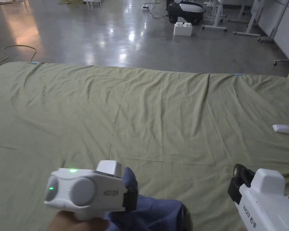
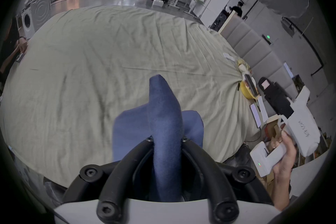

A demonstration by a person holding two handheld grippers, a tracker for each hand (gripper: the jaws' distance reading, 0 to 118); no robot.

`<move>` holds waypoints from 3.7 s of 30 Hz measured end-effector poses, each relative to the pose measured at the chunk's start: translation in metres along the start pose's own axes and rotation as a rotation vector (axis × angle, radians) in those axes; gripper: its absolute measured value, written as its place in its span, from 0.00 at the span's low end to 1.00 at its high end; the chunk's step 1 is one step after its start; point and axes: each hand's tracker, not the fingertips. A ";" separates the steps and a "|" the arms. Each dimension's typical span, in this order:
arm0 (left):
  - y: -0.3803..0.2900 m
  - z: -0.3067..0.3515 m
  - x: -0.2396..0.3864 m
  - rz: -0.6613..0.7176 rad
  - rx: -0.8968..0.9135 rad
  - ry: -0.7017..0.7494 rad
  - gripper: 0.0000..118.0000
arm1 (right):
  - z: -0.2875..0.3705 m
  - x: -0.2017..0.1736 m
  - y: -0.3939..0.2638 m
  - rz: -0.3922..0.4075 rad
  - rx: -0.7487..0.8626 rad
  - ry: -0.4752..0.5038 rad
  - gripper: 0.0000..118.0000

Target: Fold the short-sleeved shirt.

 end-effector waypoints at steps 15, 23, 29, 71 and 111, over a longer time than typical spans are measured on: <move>-0.028 -0.117 0.070 -0.008 -0.130 0.013 0.21 | 0.009 0.018 -0.006 0.001 -0.030 -0.044 0.01; -0.016 -0.076 0.051 0.032 -0.088 -0.140 0.57 | 0.008 0.019 -0.008 0.008 -0.038 -0.042 0.01; 0.002 -0.055 0.031 0.062 -0.004 -0.127 0.49 | 0.007 0.019 -0.010 -0.002 -0.044 -0.038 0.01; 0.009 0.067 -0.045 -0.235 0.942 0.499 0.05 | 0.002 -0.037 0.058 0.075 0.289 -0.044 0.01; -0.061 -0.074 -0.144 0.330 0.113 -0.380 0.78 | -0.032 -0.094 -0.142 0.136 -0.314 0.112 0.01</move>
